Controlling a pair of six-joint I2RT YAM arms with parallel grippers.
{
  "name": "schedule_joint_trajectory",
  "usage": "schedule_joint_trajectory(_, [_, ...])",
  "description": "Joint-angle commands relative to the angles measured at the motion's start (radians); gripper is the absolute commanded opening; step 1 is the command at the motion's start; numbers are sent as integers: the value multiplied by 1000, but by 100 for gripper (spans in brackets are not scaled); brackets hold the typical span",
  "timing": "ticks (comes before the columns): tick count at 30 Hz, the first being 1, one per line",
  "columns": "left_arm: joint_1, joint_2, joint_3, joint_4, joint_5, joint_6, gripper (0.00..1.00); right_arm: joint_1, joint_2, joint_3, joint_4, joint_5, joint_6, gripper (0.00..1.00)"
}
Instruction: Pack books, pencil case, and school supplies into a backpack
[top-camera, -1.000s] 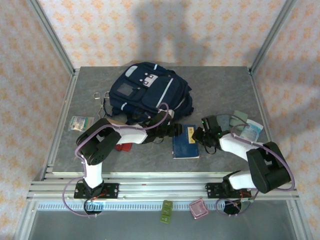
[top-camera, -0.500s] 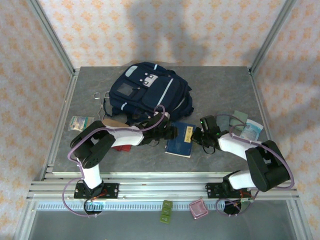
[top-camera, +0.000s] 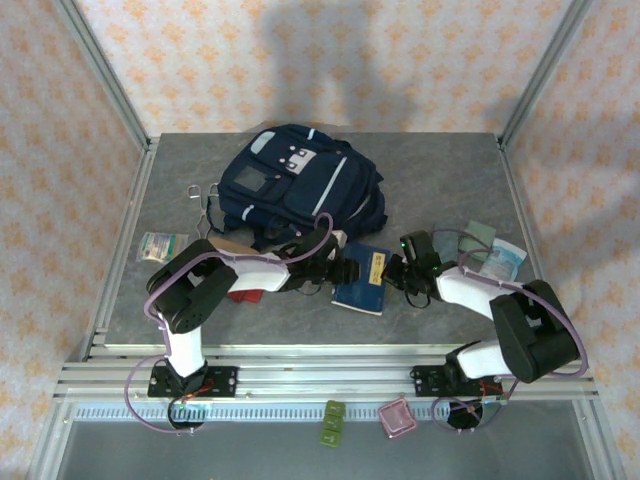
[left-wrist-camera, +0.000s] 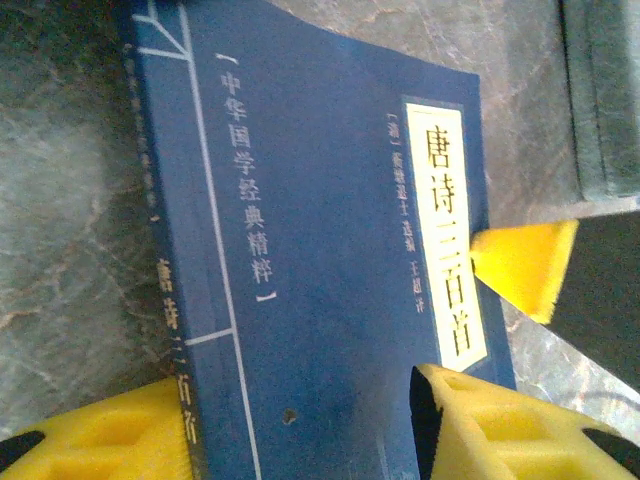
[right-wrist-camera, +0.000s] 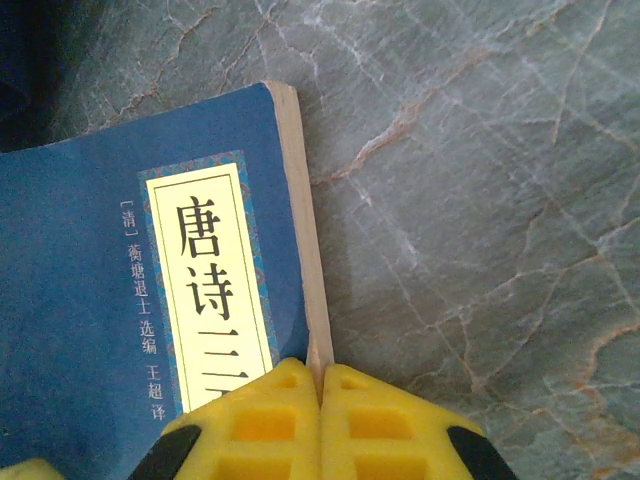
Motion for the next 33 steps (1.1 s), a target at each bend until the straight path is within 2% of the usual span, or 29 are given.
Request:
schedule_joint_trajectory(1, [-21, -53, -8, 133, 107, 27, 49, 12, 48, -53, -93, 10, 14, 5])
schedule_joint_trajectory(3, [-21, -36, 8, 102, 105, 33, 38, 12, 42, -52, -93, 10, 15, 5])
schedule_joint_trajectory(8, [-20, -28, 16, 73, 129, 30, 3, 12, -21, -40, -120, 32, 18, 7])
schedule_joint_trajectory(9, [-22, -45, 11, 73, 133, 29, 0, 11, -51, -38, -127, 39, 20, 9])
schedule_joint_trajectory(11, [-23, -85, 5, 58, 146, 32, 0, 4, -117, -27, -156, 58, 22, 15])
schedule_joint_trajectory(14, [-27, -157, 8, 25, 152, 44, 0, -28, -253, 6, -201, 81, 13, 34])
schedule_joint_trajectory(15, [-27, -179, 8, 19, 144, 46, 0, -41, -292, 16, -210, 82, 8, 38])
schedule_joint_trajectory(21, [-3, -318, 35, 33, -19, 31, 0, -97, -466, 116, -210, 56, -16, 56])
schedule_joint_trajectory(24, [41, -374, 32, 124, -104, -23, 0, -99, -506, 133, -119, -39, -15, 61])
schedule_joint_trajectory(29, [135, -455, -37, 405, -161, -166, 0, -98, -576, 55, 156, -191, 86, 69])
schedule_joint_trajectory(33, [153, -492, -72, 578, -202, -214, 0, -98, -571, -21, 388, -320, 176, 71])
